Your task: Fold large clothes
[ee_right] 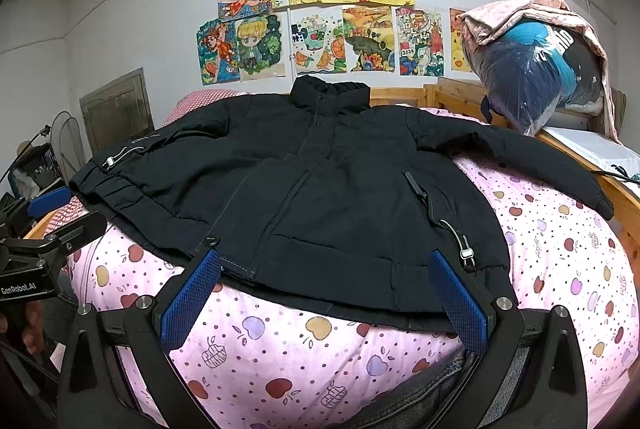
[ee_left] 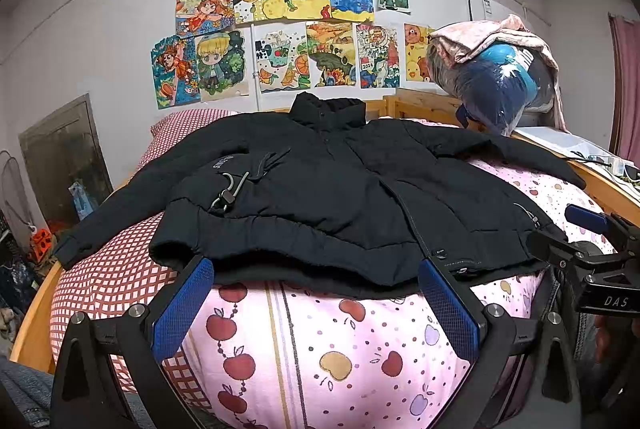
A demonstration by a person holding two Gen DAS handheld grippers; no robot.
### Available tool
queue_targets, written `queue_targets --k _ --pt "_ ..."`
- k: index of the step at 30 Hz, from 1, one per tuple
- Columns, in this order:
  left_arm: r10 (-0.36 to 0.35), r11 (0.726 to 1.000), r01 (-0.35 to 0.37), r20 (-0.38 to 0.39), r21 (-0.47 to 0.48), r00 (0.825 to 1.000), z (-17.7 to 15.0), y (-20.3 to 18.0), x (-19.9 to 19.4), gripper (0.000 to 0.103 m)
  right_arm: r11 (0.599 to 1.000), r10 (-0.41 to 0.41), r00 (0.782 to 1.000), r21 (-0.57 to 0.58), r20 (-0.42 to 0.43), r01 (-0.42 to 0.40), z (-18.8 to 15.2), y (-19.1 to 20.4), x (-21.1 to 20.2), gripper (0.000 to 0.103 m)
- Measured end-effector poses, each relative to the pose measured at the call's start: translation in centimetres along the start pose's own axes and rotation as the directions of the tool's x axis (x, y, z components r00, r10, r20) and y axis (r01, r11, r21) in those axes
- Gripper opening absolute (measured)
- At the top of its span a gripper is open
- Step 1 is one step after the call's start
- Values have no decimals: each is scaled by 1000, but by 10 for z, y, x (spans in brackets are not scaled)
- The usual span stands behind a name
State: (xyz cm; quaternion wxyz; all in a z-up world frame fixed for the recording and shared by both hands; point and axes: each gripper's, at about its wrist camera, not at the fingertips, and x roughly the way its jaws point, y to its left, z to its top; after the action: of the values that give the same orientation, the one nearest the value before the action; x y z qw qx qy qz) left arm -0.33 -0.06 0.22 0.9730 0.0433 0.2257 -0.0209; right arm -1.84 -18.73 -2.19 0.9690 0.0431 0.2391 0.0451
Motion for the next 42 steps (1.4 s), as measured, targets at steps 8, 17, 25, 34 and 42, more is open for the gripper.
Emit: queue_targets --k 8,17,25,34,42 --pt "0 1000 0 0 0 1000 0 0 0 103 1000 -1 1000 -1 -1 1 0 0 0 102" --pt "0 1000 0 0 0 1000 2 -1 -1 103 1000 -8 1000 1 -3 8 -2 0 1 102" --pt "0 1000 0 0 0 1000 1 0 -1 103 1000 -8 1000 2 -5 8 -2 0 2 102" --pt "-2 1000 2 1 -1 1000 1 0 -1 103 1000 -9 1000 2 -7 9 -2 1 2 102" --pt "-1 1000 1 1 -1 1000 1 0 0 103 1000 -9 1000 2 -9 9 -10 -9 4 102"
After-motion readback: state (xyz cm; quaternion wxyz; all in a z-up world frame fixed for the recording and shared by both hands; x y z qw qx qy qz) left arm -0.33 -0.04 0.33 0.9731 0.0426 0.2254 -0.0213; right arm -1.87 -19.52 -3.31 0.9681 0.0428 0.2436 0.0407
